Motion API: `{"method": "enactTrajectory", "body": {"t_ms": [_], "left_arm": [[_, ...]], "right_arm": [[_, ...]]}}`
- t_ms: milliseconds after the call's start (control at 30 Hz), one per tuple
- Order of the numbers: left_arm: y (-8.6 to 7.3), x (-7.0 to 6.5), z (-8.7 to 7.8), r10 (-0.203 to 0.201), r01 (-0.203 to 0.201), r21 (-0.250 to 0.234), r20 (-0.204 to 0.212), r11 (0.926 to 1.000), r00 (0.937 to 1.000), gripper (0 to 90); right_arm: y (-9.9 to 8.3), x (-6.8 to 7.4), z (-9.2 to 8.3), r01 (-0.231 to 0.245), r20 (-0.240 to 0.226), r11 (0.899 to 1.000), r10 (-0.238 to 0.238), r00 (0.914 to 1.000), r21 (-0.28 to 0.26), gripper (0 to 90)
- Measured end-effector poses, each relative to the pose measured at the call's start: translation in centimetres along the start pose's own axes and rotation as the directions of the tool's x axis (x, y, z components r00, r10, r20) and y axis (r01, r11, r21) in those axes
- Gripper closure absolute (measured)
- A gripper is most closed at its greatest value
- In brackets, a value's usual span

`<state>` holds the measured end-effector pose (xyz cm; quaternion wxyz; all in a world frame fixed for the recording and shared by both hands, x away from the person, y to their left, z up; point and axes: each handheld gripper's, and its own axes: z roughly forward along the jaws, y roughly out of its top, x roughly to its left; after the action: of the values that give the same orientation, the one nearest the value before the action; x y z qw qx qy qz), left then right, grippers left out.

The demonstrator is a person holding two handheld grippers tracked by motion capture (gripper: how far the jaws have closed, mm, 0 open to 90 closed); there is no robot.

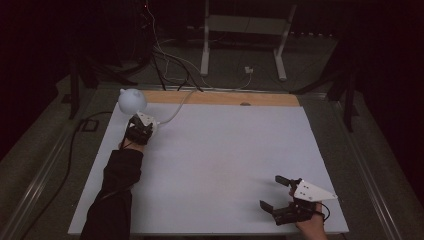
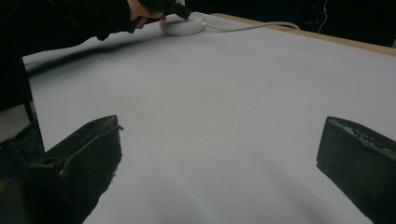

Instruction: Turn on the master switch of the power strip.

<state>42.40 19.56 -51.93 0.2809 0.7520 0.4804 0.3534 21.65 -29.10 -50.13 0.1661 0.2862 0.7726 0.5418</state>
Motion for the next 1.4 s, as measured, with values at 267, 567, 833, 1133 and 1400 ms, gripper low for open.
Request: {"method": "enactTrajectory", "body": {"t_ms": [267, 567, 833, 1133, 1400], "left_arm": [[0.4, 0.0, 0.2, 0.048, -0.049, 0.040, 0.007, 0.9980, 0.9988, 90.0], [1.0, -0.3, 0.3, 0.097, -0.097, 0.090, -0.005, 0.9912, 0.9952, 90.0], [1.2, -0.8, 0.5, 0.142, -0.138, 0.117, -0.027, 0.9834, 0.9894, 90.0], [1.6, -1.1, 0.4, 0.223, -0.215, 0.126, -0.056, 0.9684, 0.9731, 90.0], [2.6, -0.8, -1.7, 0.185, -0.185, 0.024, -0.001, 0.9825, 0.9828, 90.0]], "right_arm": [[0.0, 0.0, 0.0, -0.001, -0.002, 1.000, 0.001, 1.0000, 0.001, 0.0], [0.0, 0.1, 0.0, -0.001, -0.005, 1.000, 0.001, 1.0000, 0.005, 0.0], [0.0, 0.1, 0.0, 0.003, -0.005, 1.000, -0.003, 1.0000, 0.003, 0.0], [0.1, 0.2, 0.0, 0.004, -0.004, 1.000, -0.004, 1.0000, 0.002, 0.0], [0.0, 0.0, 0.0, -0.003, -0.003, 1.000, 0.003, 1.0000, 0.002, 0.0]]}}
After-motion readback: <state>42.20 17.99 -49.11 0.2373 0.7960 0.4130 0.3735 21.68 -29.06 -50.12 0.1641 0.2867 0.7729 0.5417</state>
